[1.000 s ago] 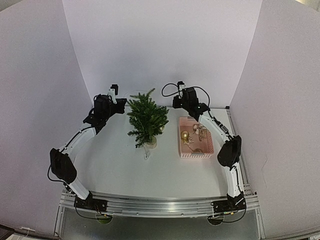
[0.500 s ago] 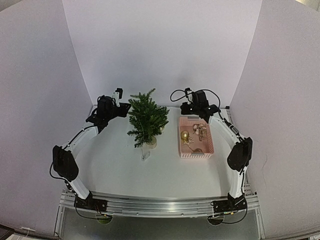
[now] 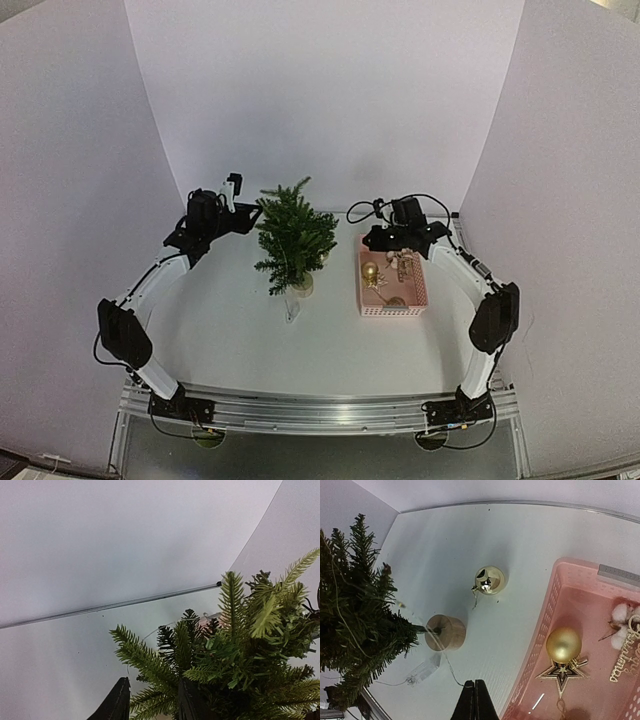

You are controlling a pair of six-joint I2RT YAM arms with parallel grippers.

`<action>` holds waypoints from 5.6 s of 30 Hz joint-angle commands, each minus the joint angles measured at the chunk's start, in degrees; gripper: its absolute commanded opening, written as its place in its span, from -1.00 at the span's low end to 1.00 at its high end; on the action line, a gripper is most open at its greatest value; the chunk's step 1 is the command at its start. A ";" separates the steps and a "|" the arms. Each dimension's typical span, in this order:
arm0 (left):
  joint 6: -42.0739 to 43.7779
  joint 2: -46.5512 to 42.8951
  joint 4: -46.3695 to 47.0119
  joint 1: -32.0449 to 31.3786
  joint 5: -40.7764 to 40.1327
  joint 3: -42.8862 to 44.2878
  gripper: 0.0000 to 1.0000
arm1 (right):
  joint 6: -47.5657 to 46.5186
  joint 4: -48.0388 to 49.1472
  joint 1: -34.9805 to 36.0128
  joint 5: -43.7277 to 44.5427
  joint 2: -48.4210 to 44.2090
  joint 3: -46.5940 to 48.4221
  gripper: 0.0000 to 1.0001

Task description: Decorate the small christmas tree

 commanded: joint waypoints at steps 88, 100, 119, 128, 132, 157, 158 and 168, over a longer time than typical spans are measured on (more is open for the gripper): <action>6.35 -15.39 -15.91 -17.21 3.12 -1.59 -1.00 | 41.32 40.96 16.51 -8.79 -10.69 -20.52 -0.64; 12.67 -12.74 -15.06 -12.93 1.73 -2.74 -1.00 | 40.65 40.44 15.76 -7.92 -12.17 -21.79 -0.38; 20.31 -9.40 -15.70 -11.15 2.16 -8.76 -1.00 | 39.53 38.94 15.45 -7.91 -13.48 -22.55 -0.25; 19.63 -7.47 -12.84 -11.21 4.27 -8.89 -1.00 | 37.14 37.52 15.46 -9.10 -14.31 -22.03 -0.08; 20.16 -7.65 -12.45 -11.15 4.38 -9.42 -0.97 | 31.49 36.69 16.38 -8.26 -18.39 -24.25 0.18; 20.76 -16.10 -18.64 -9.66 4.82 -12.41 0.12 | 22.34 32.16 16.60 -7.93 -22.62 -26.19 0.28; 20.50 -16.64 -18.66 -9.65 4.73 -12.66 0.18 | 22.06 31.98 16.60 -7.81 -22.81 -26.25 0.28; 17.11 -24.62 -20.26 -9.65 4.60 -18.82 0.13 | 20.64 30.00 16.60 -7.08 -24.00 -26.32 0.29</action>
